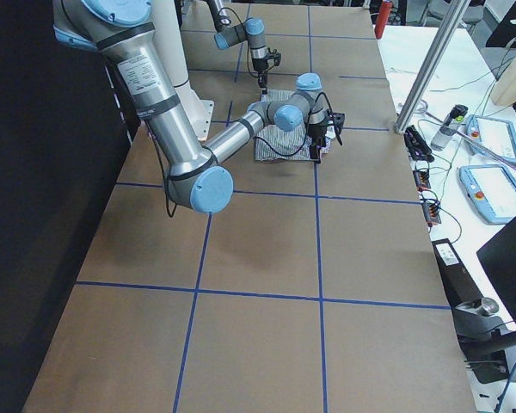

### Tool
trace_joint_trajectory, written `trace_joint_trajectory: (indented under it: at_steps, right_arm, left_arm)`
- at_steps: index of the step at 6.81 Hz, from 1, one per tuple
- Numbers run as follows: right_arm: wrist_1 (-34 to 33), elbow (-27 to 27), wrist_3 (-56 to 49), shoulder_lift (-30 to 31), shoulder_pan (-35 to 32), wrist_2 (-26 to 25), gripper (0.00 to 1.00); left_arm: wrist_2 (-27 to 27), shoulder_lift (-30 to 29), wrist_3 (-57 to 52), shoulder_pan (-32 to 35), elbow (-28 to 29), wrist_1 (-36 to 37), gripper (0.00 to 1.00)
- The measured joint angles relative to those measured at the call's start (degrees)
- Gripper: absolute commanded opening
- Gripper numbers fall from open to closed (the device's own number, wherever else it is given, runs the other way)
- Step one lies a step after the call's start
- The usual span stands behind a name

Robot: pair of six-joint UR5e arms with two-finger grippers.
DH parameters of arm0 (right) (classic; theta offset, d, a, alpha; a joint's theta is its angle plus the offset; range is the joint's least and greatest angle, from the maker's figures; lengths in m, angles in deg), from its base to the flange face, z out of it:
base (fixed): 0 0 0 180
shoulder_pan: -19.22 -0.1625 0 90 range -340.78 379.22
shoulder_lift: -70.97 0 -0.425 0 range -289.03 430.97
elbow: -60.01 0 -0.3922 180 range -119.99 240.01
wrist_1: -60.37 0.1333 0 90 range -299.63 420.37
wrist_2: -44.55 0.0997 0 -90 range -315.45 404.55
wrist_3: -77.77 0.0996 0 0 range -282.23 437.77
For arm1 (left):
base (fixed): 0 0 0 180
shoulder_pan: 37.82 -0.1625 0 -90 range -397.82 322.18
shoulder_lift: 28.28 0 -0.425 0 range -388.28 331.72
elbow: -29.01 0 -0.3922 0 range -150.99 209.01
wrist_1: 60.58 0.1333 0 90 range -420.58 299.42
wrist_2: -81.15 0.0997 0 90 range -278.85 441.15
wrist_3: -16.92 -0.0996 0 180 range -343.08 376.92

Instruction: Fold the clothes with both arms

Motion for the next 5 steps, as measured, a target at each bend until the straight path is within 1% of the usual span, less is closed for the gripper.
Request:
trace_joint_trajectory:
  at_steps: [2, 3, 4, 5]
  right_arm:
    - [0.0, 0.01, -0.01, 0.16, 0.0, 0.0, 1.0]
    - [0.0, 0.01, 0.01, 0.18, 0.0, -0.02, 1.0]
    - [0.0, 0.01, 0.1, 0.19, 0.01, -0.06, 1.0]
    - [0.0, 0.01, 0.4, 0.23, 0.11, -0.12, 1.0]
  left_arm:
    - [-0.23, 1.64, -1.67, 0.4, -2.17, 0.3, 0.0]
    - [-0.13, 2.2, -5.04, 2.02, -2.33, 0.39, 0.0]
    - [-0.07, 2.21, -9.92, 5.38, -1.22, 0.4, 0.0]
    - [-0.08, 1.06, -15.25, 9.92, 1.63, 0.33, 0.0]
